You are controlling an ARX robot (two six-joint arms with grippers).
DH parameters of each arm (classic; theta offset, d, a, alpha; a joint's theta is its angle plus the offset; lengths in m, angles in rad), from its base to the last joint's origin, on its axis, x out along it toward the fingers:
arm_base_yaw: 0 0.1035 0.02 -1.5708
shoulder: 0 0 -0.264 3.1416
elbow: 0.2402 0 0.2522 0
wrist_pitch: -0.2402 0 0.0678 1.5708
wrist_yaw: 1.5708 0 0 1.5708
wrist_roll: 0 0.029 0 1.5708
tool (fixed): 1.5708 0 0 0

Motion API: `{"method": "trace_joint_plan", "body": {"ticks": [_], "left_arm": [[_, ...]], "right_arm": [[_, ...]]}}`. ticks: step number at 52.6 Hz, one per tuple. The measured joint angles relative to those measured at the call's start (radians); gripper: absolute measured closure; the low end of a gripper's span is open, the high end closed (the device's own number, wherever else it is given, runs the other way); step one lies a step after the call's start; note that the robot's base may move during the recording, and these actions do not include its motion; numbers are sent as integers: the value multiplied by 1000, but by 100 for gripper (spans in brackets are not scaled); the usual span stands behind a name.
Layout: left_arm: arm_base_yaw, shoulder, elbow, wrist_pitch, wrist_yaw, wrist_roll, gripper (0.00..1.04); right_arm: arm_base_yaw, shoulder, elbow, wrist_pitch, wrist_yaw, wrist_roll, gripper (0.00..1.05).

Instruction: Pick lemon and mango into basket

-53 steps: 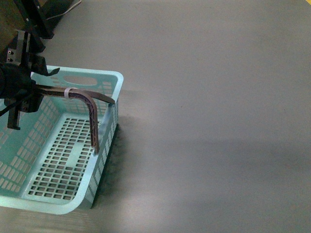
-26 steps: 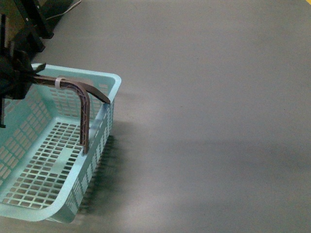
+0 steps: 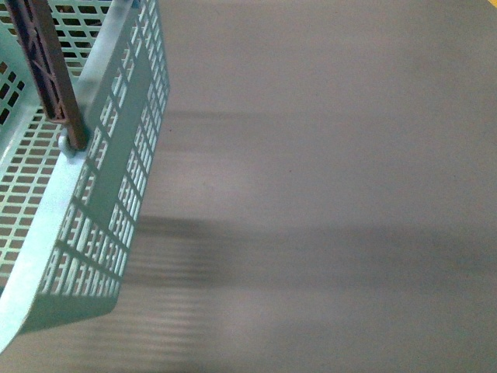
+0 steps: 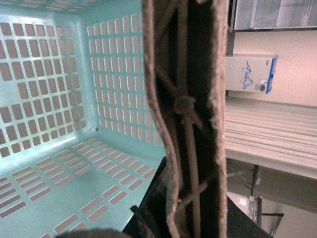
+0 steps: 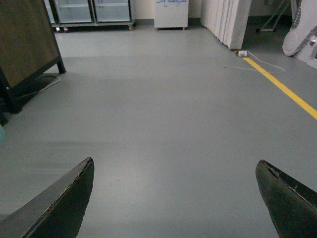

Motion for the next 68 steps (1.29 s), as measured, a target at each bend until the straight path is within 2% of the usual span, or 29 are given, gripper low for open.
{"method": "trace_joint_plan", "body": {"ticks": [15, 68], "left_arm": [[-119, -177, 0, -124, -69, -19, 98], [-121, -184, 0, -124, -88, -2, 98]], "right_arm": [[0, 0, 0, 0, 0, 0, 9], [0, 0, 0, 0, 0, 0, 9]]}}
